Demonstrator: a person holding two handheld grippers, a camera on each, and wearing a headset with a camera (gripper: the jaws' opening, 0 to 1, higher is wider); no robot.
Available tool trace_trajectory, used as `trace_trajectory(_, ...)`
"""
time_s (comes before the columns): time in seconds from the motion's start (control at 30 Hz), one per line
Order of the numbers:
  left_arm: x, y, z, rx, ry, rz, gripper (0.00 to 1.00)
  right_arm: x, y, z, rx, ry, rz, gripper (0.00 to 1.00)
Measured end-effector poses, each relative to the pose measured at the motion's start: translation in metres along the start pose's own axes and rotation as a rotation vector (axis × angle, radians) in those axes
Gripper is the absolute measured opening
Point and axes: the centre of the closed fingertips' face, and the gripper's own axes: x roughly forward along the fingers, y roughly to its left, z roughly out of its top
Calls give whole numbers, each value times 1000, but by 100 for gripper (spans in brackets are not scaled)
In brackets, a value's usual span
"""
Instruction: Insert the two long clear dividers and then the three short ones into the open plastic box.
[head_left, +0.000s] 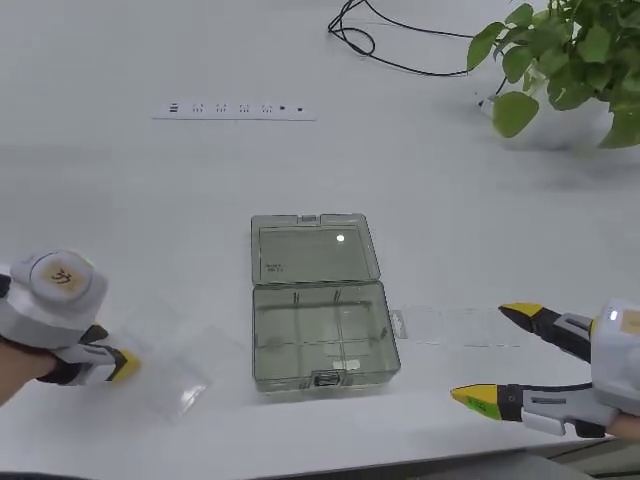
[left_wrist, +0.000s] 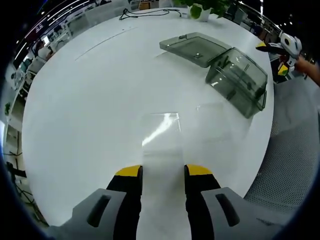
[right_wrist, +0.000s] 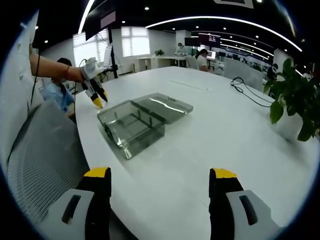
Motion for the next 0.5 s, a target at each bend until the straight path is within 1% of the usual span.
trace_trajectory(0.1,0,0,0,3,8,-3,32,0,1,-1,2,2,2,80)
trace_trajectory(0.37,1,0,1,9,74,-4,32,1,2,0,2,1,2,80)
trace_trajectory(0.5,0,0,0,8,83,-18,31,-1,2,0,2,2,-1,80)
